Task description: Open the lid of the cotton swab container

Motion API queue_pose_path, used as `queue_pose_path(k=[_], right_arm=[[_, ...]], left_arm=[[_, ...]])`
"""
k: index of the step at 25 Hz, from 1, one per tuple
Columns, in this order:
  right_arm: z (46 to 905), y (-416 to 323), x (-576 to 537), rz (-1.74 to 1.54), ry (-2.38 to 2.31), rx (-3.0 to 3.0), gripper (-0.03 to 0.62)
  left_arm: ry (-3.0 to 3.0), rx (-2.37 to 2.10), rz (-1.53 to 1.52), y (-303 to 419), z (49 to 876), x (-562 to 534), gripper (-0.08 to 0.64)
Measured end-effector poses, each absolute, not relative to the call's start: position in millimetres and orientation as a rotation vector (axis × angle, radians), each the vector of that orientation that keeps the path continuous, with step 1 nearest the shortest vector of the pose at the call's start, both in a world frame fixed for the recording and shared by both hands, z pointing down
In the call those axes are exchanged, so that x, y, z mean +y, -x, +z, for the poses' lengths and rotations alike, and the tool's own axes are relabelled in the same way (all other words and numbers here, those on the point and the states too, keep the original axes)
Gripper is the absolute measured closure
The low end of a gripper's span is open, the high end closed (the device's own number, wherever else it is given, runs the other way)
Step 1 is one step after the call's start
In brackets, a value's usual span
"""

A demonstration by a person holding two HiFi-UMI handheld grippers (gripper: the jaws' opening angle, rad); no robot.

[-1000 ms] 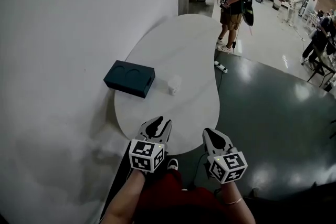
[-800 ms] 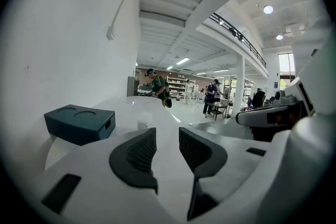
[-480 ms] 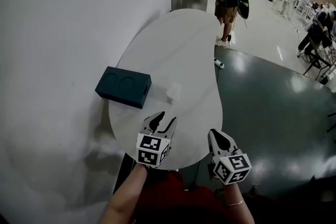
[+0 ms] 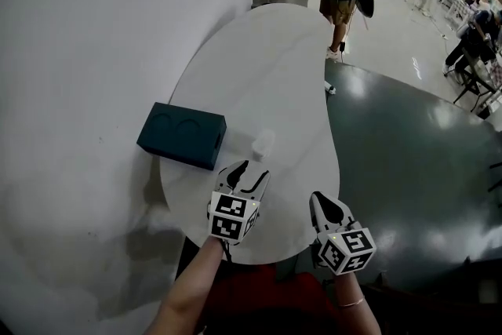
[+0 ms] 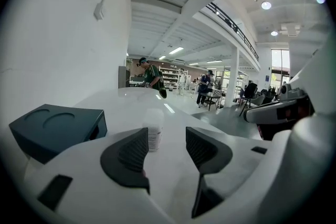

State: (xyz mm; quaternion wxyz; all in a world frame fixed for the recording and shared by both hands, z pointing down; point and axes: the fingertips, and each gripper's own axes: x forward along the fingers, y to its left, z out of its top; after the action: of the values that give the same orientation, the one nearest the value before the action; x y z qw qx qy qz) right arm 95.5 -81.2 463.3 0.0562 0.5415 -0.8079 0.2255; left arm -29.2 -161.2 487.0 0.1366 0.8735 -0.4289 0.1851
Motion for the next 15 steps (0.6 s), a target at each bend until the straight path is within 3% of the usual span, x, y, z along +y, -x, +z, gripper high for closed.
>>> queue_pose_path(k=[15], right_arm=[[477.7, -92.5, -102.5, 0.706, -1.627, -2.410, 0.575]], left_arm=[[-2.480, -1.176, 0.622, 27.6, 523.8, -189.7, 0.291]])
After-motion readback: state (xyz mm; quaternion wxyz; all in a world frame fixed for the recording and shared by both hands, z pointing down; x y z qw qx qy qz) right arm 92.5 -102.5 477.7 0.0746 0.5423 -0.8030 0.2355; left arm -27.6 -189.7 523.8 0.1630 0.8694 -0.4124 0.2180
